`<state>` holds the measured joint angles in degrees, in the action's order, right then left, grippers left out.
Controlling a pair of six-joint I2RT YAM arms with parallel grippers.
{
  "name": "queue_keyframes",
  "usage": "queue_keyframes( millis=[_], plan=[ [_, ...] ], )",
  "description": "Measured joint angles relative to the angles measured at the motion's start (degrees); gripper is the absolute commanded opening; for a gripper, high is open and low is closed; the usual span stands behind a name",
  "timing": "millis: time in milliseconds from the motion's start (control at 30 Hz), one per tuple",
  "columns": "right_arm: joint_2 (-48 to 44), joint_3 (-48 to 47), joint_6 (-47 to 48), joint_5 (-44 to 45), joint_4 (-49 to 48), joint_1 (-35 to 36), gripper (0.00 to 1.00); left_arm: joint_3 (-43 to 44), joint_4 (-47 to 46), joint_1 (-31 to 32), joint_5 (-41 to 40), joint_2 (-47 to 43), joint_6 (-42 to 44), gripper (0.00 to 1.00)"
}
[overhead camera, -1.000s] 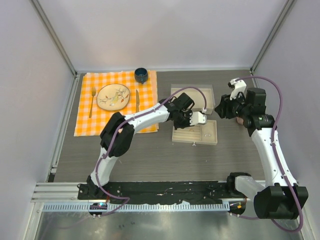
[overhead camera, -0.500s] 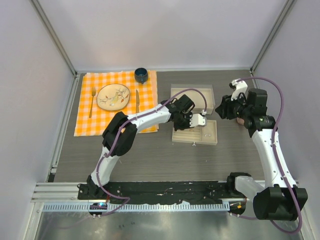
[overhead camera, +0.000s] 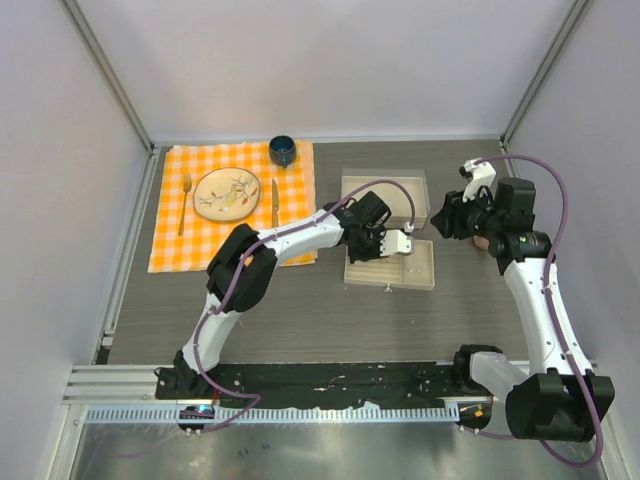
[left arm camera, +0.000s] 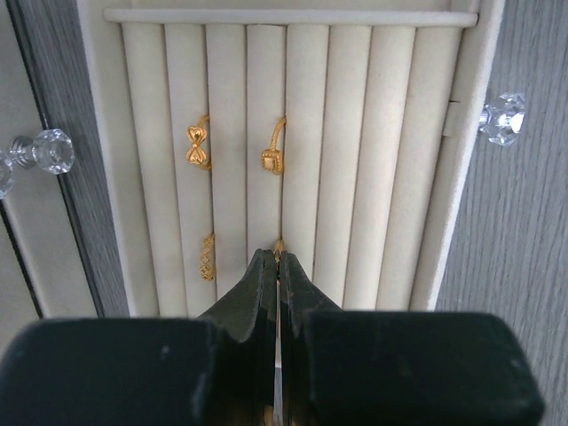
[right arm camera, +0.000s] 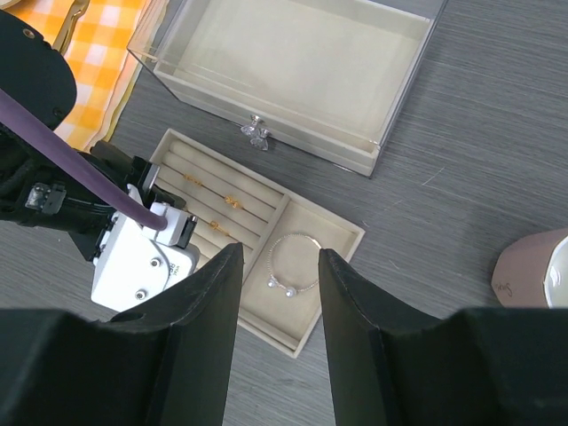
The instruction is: Organize the mixed jewelry
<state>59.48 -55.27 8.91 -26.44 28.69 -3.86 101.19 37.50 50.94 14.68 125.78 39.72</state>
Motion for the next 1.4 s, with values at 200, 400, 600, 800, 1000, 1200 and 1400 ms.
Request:
queue_keyframes(
  millis=[200, 400, 600, 800, 1000, 1200, 1400],
  plan=[
    [0.0, 0.02, 0.02, -0.35, -0.02, -0.04, 0.45, 0.0, -0.28, 0.22, -0.57, 0.48, 0.39, 0.0],
    [0.0, 0.79, 0.13, -0.72, 0.0, -0.13, 0.46, 0.0, -0.39, 0.39, -1.05, 0.5, 0.83, 0.01],
    [0.0, 1.27, 0.17, -0.94, 0.0, -0.15, 0.46, 0.0, -0.63, 0.76, -2.12, 0.5, 0.85, 0.22],
    [-0.39, 1.6, 0.2, -0.81, 0.07, -0.15, 0.47, -0.39, -2.29, 0.85, -3.8, 0.48, 0.57, 0.41],
    [-1.95, 1.6, 0.31, -0.37, 0.28, -0.17, 0.47, -1.31, -4.13, 0.9, -5.57, -0.68, -0.44, 0.55],
    [-3.19, 1.6, 1.55, 1.01, 1.86, -0.39, 0.47, -2.14, -4.28, 1.07, -6.91, -3.41, -1.29, 0.65],
    [-4.55, 1.75, 3.08, 2.1, 4.52, -0.39, 0.55, -5.16, -5.31, 1.07, -7.8, -9.27, -3.61, 0.72]
  ],
)
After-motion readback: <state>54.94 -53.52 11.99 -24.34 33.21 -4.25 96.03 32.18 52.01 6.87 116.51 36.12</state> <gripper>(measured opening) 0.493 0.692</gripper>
